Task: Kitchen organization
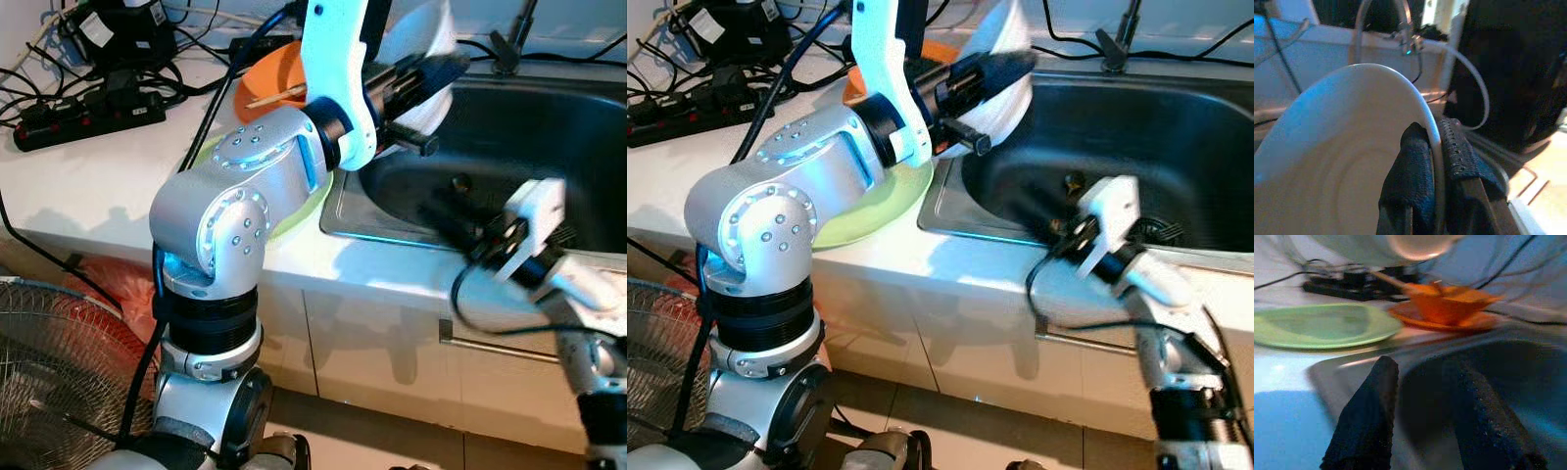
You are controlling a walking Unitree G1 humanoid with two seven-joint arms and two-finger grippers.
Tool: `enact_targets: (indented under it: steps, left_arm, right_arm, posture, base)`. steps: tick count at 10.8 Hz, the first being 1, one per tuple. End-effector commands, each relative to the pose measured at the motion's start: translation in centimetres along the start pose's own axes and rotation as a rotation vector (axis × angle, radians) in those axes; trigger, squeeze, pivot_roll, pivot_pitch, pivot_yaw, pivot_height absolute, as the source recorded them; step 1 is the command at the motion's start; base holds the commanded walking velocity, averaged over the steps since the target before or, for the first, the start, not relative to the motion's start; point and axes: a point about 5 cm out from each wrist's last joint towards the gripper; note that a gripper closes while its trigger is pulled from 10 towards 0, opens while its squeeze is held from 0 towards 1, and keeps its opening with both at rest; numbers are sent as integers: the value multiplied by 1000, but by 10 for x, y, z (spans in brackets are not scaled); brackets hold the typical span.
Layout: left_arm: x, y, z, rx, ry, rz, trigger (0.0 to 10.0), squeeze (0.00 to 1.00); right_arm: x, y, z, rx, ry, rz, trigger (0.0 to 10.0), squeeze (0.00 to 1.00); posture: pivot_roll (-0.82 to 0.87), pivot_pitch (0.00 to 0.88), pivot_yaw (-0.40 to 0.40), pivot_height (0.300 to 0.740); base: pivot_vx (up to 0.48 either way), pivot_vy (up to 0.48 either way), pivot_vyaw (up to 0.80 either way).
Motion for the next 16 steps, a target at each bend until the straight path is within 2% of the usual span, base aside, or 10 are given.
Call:
enact_targets:
  steps: [1,4,5,7,8,9,11,13,14,16]
  left_arm:
    - [3,-7,-3,-64,-55,-95,10000,0]
    - [8,7,-21,-193,-108,-207,10000,0]
    - [9,9,-23,-212,-115,-216,10000,0]
    - [17,25,-41,-309,-128,-210,10000,0]
    - [31,45,-73,-405,-104,-162,10000,0]
    - [34,48,-82,-432,-94,-156,10000,0]
    - [43,53,-98,-457,-51,-115,10000,0]
    - [57,51,-94,-460,-87,-136,10000,0]
    - [63,50,-90,-436,-94,-141,10000,0]
    - [73,47,-90,-383,-57,-112,10000,0]
  right_arm:
    - [-5,-10,4,-38,7,-51,10000,0]
    - [-14,-14,6,-55,13,-73,10000,0]
    - [-15,-14,7,-57,15,-74,10000,0]
    - [-19,-14,8,-60,17,-81,10000,0]
    - [-27,-7,10,-52,20,-74,10000,0]
    - [-30,-3,11,-41,18,-65,10000,0]
    - [-33,8,11,-19,9,-39,10000,0]
    - [-35,17,14,4,-2,-32,10000,0]
    - [-35,20,15,11,-2,-23,10000,0]
    - [-32,26,17,23,-15,-7,10000,0]
  posture:
    - [51,104,92,740]
    - [7,100,96,740]
    - [1,99,96,740]
    - [-25,101,99,740]
    - [-78,107,107,740]
    - [-88,110,109,740]
    - [-115,120,116,740]
    - [-132,130,121,740]
    - [-138,133,120,740]
    - [-150,134,126,740]
  base:
    - [0,0,0]
    - [0,0,0]
    - [0,0,0]
    - [0,0,0]
    - [0,0,0]
    - [0,0,0]
    - [0,0,0]
    - [0,0,0]
    - [0,0,0]
    - [0,0,0]
Point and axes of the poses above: a point about 5 cm out from each wrist's last joint towards the gripper, its own x axis pointing out of the wrist towards the gripper, its own z axis along the axis of the wrist's last joint, y = z × x, and after that the axes turned 4 degrees about -x, right-handed
